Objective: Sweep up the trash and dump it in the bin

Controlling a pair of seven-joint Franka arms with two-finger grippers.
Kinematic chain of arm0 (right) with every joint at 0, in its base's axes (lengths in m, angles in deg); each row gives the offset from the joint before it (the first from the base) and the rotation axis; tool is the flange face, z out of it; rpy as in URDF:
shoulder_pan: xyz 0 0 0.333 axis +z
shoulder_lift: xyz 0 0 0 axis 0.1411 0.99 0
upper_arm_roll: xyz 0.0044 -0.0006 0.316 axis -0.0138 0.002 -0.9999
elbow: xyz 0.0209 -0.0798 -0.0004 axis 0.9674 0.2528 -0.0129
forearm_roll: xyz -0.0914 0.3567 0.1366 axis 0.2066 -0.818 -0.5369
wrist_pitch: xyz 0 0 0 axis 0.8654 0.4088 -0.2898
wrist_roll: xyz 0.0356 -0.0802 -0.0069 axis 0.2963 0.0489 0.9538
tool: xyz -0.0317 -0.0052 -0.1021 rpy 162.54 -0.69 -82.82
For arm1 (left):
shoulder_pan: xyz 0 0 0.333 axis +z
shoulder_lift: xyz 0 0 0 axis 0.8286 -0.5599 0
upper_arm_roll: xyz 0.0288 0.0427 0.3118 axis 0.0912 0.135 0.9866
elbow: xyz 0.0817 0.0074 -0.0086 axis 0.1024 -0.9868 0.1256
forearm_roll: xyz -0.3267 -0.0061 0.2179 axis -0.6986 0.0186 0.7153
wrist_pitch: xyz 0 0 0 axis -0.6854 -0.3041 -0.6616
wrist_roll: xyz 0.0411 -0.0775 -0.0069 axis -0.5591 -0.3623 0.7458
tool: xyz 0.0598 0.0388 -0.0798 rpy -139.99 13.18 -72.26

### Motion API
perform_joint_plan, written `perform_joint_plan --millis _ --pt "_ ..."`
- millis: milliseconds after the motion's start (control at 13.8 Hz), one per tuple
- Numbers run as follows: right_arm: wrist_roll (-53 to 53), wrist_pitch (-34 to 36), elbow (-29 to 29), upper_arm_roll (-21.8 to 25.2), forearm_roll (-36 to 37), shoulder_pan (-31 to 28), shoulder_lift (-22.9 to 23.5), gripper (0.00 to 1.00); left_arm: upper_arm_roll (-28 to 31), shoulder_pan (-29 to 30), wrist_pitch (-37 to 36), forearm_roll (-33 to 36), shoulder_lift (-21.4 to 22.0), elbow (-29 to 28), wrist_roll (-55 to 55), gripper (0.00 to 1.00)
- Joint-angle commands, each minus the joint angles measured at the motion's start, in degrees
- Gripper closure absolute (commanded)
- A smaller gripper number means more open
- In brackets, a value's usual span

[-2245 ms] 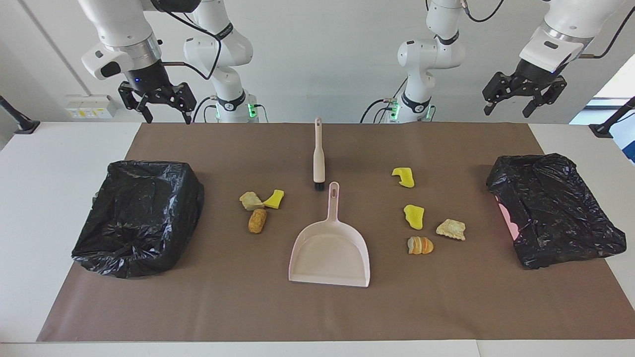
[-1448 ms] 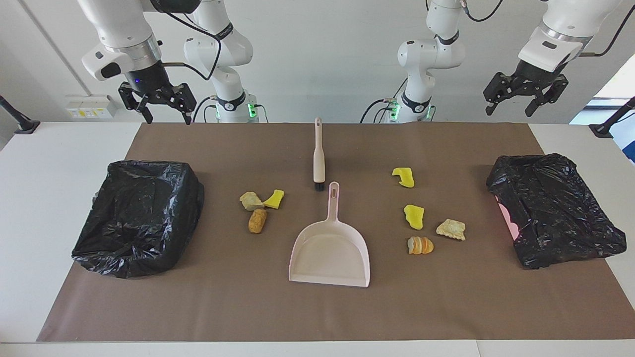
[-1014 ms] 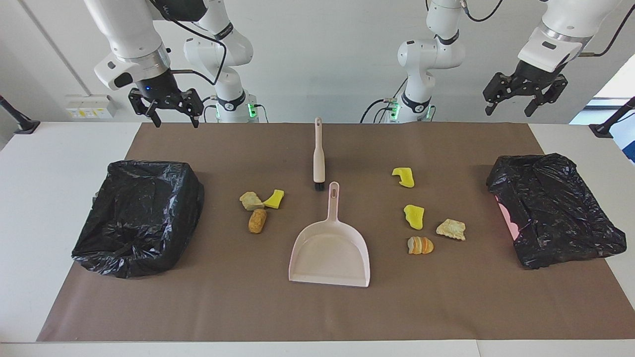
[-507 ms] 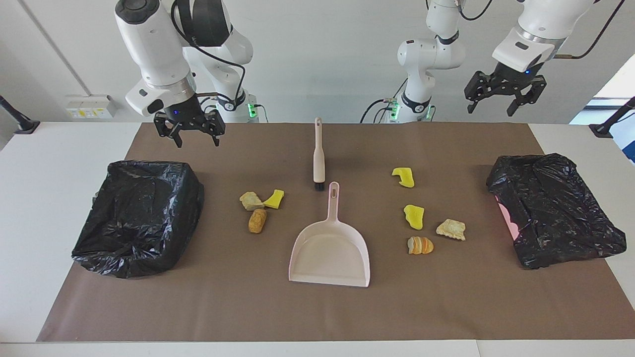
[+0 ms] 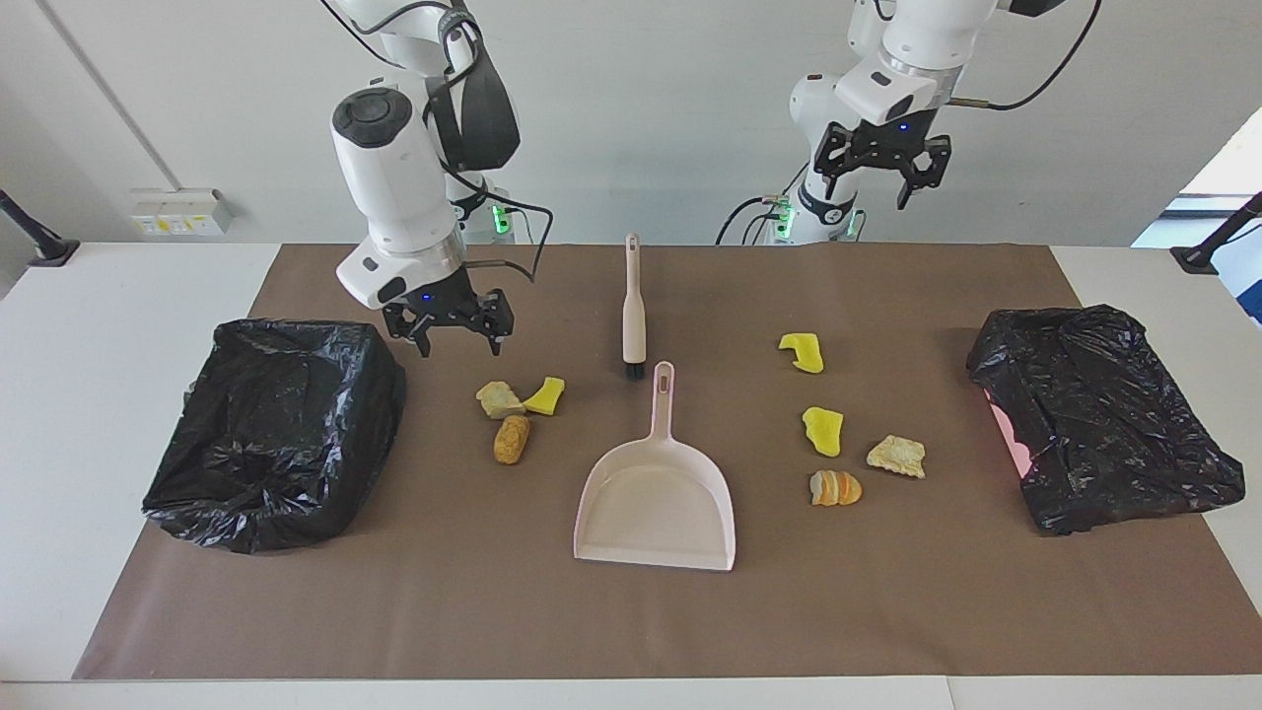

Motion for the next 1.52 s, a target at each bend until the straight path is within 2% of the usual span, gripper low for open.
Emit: perform_joint_plan --millis 0,217,362,579,652,724,1086,1303,1448 --pt "-1.25 -1.39 -3.69 -0.25 -1.49 0.43 4.18 0.0 1.02 -8.46 6.4 -0.5 3.87 -9.68 8.12 0.0" --pt "-10.08 -1.82 -9.23 -0.25 -0.88 5.16 10.77 0.0 1.02 -16.9 13.87 -0.5 3.95 -16.1 17.88 0.0" --pt "-17.04 -1.39 -15.8 -0.25 -0.61 9.12 16.21 0.0 1.02 -21.21 18.09 -0.5 3.34 -19.0 21.49 0.0" --pt "-21.02 -0.95 -23.19 -0.24 -0.44 13.26 22.28 0.0 1.02 -26.58 24.6 -0.5 2.55 -23.57 27.39 0.0" --pt "-22.25 -1.12 -25.13 0.1 0.0 15.45 24.65 0.0 1.02 -28.6 25.83 -0.59 1.68 -24.28 28.97 0.0" --pt "-23.22 -1.21 -26.63 0.54 0.61 17.73 26.76 0.0 1.11 -30.88 28.63 -0.5 -1.38 -24.37 31.51 0.0" --pt "-23.23 -0.95 -24.46 -0.07 3.77 19.77 27.05 0.0 1.02 -36.79 42.34 -0.5 -12.55 -24.37 40.66 0.0" --pt "-21.38 -1.56 -17.7 -0.16 3.87 19.86 23.8 0.0 1.02 -36.97 44.04 -0.5 -14.5 -24.37 41.55 0.0" --pt "-21.47 -2.09 -16.89 -0.24 3.52 19.95 23.44 0.01 1.02 -36.88 44.13 -0.59 -15.02 -24.37 41.55 0.0"
